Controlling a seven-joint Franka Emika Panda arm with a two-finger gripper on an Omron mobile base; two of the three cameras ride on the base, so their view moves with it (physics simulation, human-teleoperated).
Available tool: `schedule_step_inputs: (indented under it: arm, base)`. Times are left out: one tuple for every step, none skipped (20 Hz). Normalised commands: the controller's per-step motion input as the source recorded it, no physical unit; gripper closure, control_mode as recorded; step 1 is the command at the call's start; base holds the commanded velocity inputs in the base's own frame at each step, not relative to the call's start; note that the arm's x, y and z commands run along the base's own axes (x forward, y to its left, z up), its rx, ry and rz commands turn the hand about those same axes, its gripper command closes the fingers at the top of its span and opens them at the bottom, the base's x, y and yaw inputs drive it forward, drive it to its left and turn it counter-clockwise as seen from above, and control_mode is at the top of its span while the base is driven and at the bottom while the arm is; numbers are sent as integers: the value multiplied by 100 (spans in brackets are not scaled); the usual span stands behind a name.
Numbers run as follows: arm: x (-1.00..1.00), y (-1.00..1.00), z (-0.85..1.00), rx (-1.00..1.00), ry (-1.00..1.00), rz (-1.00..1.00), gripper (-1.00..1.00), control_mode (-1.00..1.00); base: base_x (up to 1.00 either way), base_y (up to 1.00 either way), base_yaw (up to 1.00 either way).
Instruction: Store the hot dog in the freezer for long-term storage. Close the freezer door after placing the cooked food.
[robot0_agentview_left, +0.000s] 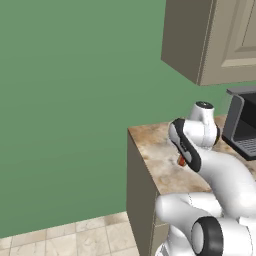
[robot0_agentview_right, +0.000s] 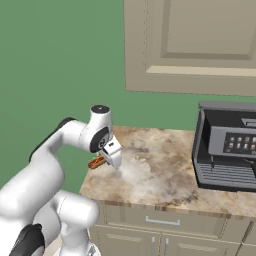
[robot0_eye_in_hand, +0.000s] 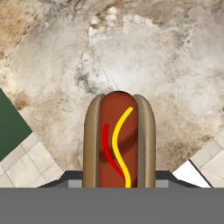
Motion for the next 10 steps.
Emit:
schedule_step_inputs:
  arm:
    - [-56, 0, 78, 1, -2, 5, 100, -100]
    - [-49, 0, 79, 2, 0, 5, 100, -100]
    - [-52, 9, 76, 1, 0, 6, 100, -100]
    - [-55, 10, 79, 1, 0, 7, 100, -100]
    - [-61, 12, 86, 1, 0, 7, 100, -100]
    - [-63, 7, 89, 2, 1, 12, 100, -100]
    - [-64, 4, 91, 2, 5, 19, 100, -100]
    - [-59, 12, 87, 1, 9, 26, 100, -100]
    - [-47, 23, 81, 0, 9, 35, 100, -100]
    - [-36, 29, 86, 0, 9, 42, 100, -100]
  base:
    - [0, 0, 0]
    - [0, 0, 0]
    - [0, 0, 0]
    - [0, 0, 0]
    - [0, 0, 0]
    - [0, 0, 0]
    - [0, 0, 0]
    - [0, 0, 0]
    - [0, 0, 0]
    - [0, 0, 0]
